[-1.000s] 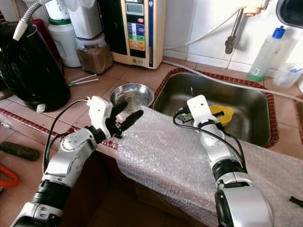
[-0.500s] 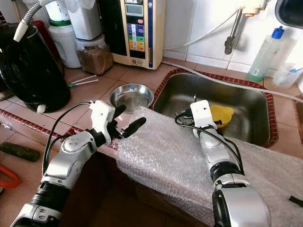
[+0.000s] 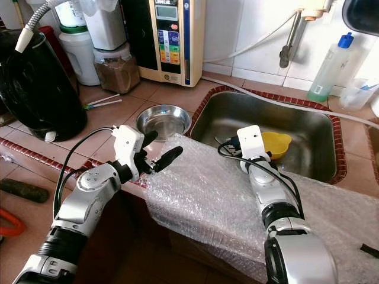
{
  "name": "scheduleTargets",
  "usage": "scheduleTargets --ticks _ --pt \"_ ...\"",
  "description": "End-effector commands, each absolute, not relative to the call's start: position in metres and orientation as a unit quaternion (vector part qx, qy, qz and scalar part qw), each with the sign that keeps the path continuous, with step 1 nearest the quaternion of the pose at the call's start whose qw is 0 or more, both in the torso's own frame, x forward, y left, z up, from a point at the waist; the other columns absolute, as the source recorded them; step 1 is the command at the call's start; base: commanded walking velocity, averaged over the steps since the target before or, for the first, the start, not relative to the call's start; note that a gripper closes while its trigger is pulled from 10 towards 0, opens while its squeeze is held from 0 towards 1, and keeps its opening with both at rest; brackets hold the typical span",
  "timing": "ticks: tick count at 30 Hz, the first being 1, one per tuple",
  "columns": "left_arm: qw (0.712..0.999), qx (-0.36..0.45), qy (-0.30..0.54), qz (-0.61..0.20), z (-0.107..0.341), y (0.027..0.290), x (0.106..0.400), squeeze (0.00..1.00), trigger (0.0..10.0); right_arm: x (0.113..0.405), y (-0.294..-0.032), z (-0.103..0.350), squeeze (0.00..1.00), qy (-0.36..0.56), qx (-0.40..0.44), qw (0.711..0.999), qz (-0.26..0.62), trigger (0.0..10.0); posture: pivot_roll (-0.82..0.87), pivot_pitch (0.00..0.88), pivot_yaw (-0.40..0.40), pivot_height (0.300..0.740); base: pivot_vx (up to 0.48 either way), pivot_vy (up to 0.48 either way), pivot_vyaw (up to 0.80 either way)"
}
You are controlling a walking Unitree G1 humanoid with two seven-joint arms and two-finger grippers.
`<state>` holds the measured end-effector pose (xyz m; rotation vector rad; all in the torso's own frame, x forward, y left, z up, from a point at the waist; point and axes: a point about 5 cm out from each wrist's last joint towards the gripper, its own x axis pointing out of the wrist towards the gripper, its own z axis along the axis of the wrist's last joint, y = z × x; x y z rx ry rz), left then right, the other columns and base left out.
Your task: Kitchen organization
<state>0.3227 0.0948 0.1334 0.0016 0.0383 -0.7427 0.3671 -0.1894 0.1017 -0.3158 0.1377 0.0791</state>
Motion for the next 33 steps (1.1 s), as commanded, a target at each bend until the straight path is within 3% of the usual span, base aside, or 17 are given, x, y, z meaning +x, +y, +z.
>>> scheduleTargets --ticks 1,12,19,25,28,30,33 --pt "0.938 0.017 0.008 -0.346 0.138 0.097 0.327 1.0 10.0 0.363 -0.179 0.094 1.0 0.07 -0.13 0.987 0.063 10.0 0.08 0.0 0.058 0.74 0.0 0.0 0.0" --pt "0.967 0.023 0.005 -0.254 0.138 0.107 0.341 1.0 10.0 0.355 -0.125 0.094 1.0 0.014 -0.127 0.977 0.168 10.0 0.08 0.0 0.051 0.74 0.0 0.0 0.0" --pt "0.985 -0.02 0.013 -0.168 0.141 0.119 0.355 1.0 10.0 0.342 -0.098 0.101 1.0 -0.046 -0.124 0.962 0.237 10.0 0.07 0.0 0.056 0.74 0.0 0.0 0.0" --pt "0.99 -0.035 0.017 -0.136 0.143 0.117 0.364 1.0 10.0 0.336 -0.095 0.109 1.0 -0.076 -0.142 0.954 0.253 10.0 0.06 0.0 0.056 0.74 0.0 0.0 0.0" --pt "0.99 -0.037 0.017 -0.132 0.142 0.117 0.364 1.0 10.0 0.337 -0.101 0.11 1.0 -0.085 -0.153 0.959 0.225 10.0 0.06 0.0 0.054 0.74 0.0 0.0 0.0" --pt "0.994 -0.031 0.024 -0.105 0.138 0.124 0.364 1.0 10.0 0.342 -0.113 0.135 1.0 -0.149 -0.126 0.968 0.159 10.0 0.06 0.0 0.054 0.74 0.0 0.0 0.0" --pt "0.996 -0.034 0.025 -0.083 0.137 0.13 0.364 1.0 10.0 0.343 -0.114 0.141 1.0 -0.161 -0.121 0.968 0.151 10.0 0.06 0.0 0.055 0.74 0.0 0.0 0.0"
